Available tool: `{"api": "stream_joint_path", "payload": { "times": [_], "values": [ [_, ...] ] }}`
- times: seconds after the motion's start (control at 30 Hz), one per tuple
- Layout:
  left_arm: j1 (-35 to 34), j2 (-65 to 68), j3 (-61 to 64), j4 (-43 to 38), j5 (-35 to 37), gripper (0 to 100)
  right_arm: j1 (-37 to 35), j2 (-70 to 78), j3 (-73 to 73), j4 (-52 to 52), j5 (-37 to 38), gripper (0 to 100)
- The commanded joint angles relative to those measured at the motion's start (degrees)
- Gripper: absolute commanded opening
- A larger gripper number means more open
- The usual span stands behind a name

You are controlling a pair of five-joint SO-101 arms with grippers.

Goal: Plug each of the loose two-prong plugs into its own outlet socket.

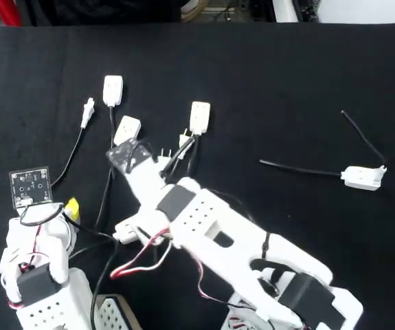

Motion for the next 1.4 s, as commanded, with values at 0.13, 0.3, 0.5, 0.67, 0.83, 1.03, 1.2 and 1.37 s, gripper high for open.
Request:
{"api": "stream_joint_path", "payload": {
  "times": [0.13, 0.3, 0.5, 0.67, 0.83, 1.03, 1.2, 1.37],
  "values": [
    [-0.92, -0.35, 0.13, -0.7, 0.18, 25, -1.05, 0.22, -1.19, -3.69, -2.2, 1.2],
    [-0.84, -0.35, 0.13, -0.62, 0.18, 25, -0.97, 0.48, -0.92, -3.43, -2.29, 1.2],
    [-0.84, -0.35, 0.13, -0.62, 0.18, 25, -0.97, 9.63, -2.95, -4.31, -3.43, 1.2],
    [-0.84, -0.35, 0.22, -0.62, 0.18, 25, -0.88, 12.79, -5.14, -4.13, -3.52, 1.2],
    [-0.75, -0.35, 0.22, -0.62, 0.18, 25, 0.35, 11.65, -5.32, -0.97, -3.6, 1.2],
    [-0.75, -0.35, 0.22, -0.7, 0.18, 25, 3.78, 11.91, -8.92, 5.27, -3.78, 1.2],
    [-0.75, -0.35, 0.22, -0.79, 0.18, 25, 3.78, 12.0, -9.36, 5.98, -3.6, 1.2],
    [-0.75, -0.35, 0.22, -0.79, 0.18, 25, 3.16, 12.0, -9.36, 5.89, -3.78, 1.3]
  ]
}}
